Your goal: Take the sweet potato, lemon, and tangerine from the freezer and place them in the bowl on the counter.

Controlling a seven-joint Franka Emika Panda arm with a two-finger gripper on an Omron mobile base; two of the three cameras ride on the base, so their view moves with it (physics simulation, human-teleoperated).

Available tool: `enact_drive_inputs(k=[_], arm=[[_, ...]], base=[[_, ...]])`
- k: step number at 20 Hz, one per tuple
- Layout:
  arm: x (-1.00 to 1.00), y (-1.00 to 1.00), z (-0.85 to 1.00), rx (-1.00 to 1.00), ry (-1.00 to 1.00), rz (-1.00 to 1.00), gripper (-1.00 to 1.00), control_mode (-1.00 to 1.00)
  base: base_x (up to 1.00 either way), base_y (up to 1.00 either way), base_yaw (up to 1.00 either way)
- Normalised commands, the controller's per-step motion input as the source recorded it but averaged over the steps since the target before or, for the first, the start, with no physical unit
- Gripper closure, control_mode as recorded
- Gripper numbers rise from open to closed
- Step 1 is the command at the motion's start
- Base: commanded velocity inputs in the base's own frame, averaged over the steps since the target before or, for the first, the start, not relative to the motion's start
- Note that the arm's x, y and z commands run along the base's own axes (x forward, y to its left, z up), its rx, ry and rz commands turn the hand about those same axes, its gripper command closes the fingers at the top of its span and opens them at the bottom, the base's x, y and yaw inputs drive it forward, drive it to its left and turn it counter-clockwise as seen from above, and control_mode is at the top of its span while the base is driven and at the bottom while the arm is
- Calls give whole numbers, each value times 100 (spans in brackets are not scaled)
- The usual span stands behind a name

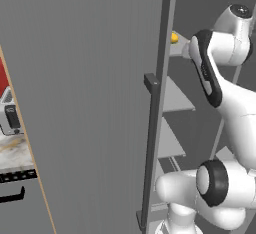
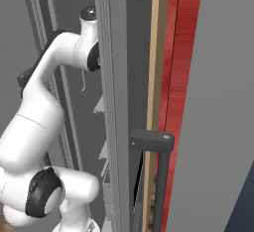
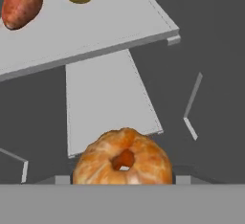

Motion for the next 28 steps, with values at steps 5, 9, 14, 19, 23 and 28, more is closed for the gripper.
enact_drive_inputs(k=[5,9,14,19,23,28], arm=[[-100,22,0,0,1,13,100,-100],[-97,33,0,-1,2,15,100,-100],[-92,26,0,-2,9,9,100,-100],[-72,6,0,-5,17,1,100,-100],[-60,1,0,-9,19,0,100,-100],[-52,7,0,-7,20,0,100,-100]], base=[[0,0,0],[0,0,0],[0,0,0],[0,0,0],[0,0,0],[0,0,0]])
